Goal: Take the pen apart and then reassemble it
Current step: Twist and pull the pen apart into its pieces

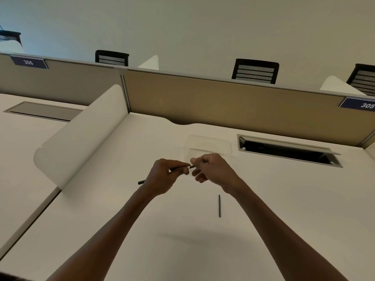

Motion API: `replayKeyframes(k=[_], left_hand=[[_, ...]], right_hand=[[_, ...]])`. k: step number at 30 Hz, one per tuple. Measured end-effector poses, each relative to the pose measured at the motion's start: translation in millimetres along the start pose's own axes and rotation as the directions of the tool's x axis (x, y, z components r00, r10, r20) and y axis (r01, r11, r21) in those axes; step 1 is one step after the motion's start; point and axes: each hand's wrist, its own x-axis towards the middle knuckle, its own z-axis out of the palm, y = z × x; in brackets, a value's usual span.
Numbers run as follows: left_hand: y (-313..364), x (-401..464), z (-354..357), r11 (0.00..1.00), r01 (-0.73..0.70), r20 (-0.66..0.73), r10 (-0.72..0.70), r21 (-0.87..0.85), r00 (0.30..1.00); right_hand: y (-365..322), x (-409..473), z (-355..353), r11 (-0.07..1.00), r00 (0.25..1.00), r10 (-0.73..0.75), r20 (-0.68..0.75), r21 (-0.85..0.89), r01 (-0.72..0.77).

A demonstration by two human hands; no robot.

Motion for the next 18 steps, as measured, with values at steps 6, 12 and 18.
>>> replayKeyframes(k=[6,12,18], left_hand=[[0.8,-1.4,0.3,1.000,0.008,0.029,-0.008,-0.011,1.000],[-1.9,-4.0,-1.1,0.999,0.031,0.025,-0.031,0.023,0.999],[-2.2,-2.7,0.7,1.000,0.017,0.032,-0.017,0.001,0.999]], right_hand=[[4.6,1.4,3.8,0.981,0.995,-0.051,-0.088,-0.191,0.034],[5.8,-0.1,0.8,0.996,0.997,-0.057,-0.047,-0.076,0.053],[3.9,0.4,3.5,0.982,0.997,-0.019,-0.080,-0.191,0.004]])
